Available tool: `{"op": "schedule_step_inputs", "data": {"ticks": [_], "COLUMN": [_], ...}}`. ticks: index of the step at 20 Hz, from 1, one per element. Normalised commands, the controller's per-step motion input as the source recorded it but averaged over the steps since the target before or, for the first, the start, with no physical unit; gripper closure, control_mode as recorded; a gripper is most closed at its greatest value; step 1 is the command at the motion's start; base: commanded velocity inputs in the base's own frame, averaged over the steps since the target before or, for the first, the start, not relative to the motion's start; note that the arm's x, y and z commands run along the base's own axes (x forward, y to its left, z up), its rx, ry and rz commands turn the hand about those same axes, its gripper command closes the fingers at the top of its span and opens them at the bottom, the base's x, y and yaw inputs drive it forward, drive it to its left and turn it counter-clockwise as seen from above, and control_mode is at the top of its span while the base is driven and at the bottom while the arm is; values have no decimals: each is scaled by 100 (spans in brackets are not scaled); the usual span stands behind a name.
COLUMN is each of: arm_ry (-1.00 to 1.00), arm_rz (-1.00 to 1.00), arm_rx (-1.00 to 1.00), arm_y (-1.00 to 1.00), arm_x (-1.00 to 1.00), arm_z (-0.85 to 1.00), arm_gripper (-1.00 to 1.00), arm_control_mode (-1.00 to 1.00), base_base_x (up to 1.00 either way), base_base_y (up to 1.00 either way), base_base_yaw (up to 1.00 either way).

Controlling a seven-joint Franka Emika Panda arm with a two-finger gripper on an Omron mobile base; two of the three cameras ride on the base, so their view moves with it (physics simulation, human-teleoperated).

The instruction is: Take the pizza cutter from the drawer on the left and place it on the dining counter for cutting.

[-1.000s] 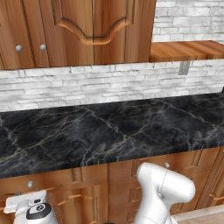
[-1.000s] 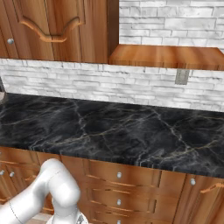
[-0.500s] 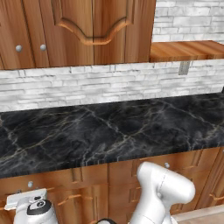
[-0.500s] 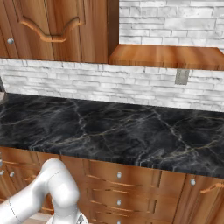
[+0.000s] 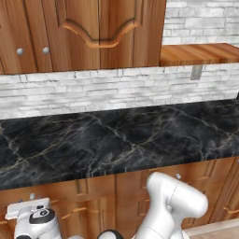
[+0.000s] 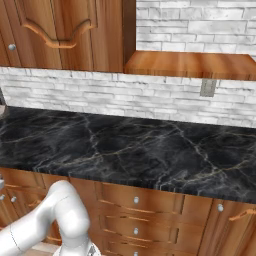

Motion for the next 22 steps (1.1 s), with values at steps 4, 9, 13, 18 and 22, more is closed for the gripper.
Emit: {"op": "schedule_step_inputs", "data": {"ticks": [4, 9, 13, 18, 22], "arm_ry": [-4, -3, -2, -3, -6], "arm_rz": [0, 0, 0, 0, 0], "arm_rx": [3, 1, 0, 0, 0], "arm_y": [0, 0, 0, 0, 0], "arm_x": [6, 4, 1, 4, 6], "arm_z": [-30, -36, -46, -48, -43], "arm_gripper": [-100, -100, -100, -100, 100], "arm_control_mode": [-100, -100, -100, -100, -100], "base_base_x": [0, 0, 0, 0, 0], "base_base_y": [0, 0, 0, 0, 0], "base_base_yaw": [0, 0, 0, 0, 0]}}
